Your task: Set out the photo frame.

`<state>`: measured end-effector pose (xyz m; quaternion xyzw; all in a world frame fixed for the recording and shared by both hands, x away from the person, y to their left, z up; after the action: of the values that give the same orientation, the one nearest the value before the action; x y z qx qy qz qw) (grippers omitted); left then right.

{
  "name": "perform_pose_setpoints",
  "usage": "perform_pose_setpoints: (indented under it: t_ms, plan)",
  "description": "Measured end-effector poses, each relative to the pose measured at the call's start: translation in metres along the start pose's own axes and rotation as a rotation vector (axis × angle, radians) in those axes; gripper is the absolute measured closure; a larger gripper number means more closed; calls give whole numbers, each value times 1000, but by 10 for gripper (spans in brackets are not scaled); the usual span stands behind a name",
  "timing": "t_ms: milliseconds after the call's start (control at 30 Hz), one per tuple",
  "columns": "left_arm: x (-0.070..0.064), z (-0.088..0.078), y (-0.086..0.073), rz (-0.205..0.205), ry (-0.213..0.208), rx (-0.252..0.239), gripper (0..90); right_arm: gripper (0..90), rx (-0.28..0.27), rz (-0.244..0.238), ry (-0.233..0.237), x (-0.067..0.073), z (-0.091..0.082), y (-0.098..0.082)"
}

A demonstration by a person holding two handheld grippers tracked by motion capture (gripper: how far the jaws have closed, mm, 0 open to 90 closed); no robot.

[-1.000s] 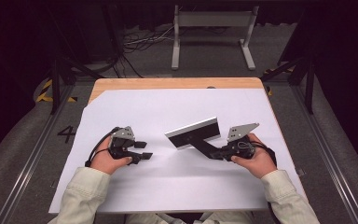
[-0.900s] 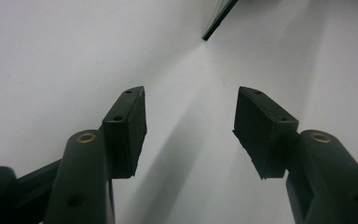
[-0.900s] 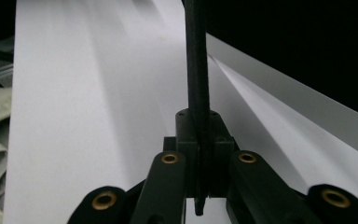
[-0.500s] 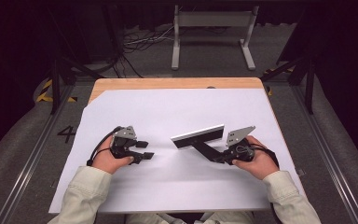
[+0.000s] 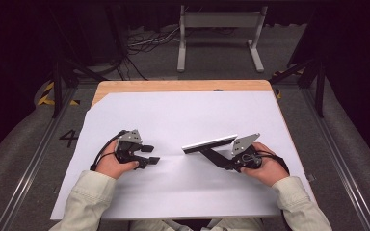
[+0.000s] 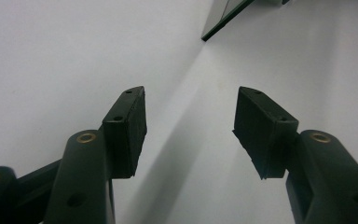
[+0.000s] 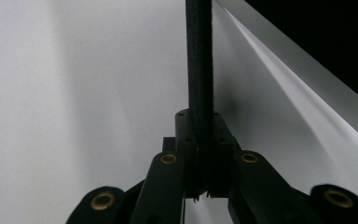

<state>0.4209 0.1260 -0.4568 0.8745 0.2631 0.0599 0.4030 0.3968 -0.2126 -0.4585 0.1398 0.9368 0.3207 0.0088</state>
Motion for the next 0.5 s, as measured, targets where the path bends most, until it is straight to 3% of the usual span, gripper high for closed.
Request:
perform_pose_setpoints:
  t_ms: [500]
  plan:
    - [-1,3,2,9,-6,2,447,805,23,21,-20,-3,2,-7]
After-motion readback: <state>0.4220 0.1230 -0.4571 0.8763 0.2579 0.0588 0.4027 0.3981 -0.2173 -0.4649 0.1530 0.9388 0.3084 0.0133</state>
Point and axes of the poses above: each handheld gripper's, and its own axes: z roughly forward along the jaws, y roughly out of its top, x roughly to its left, the point moved 5 cm from there along z, roughly forward along the jaws, and after that the axes turned 6 degrees about y, right-handed, at the moved point
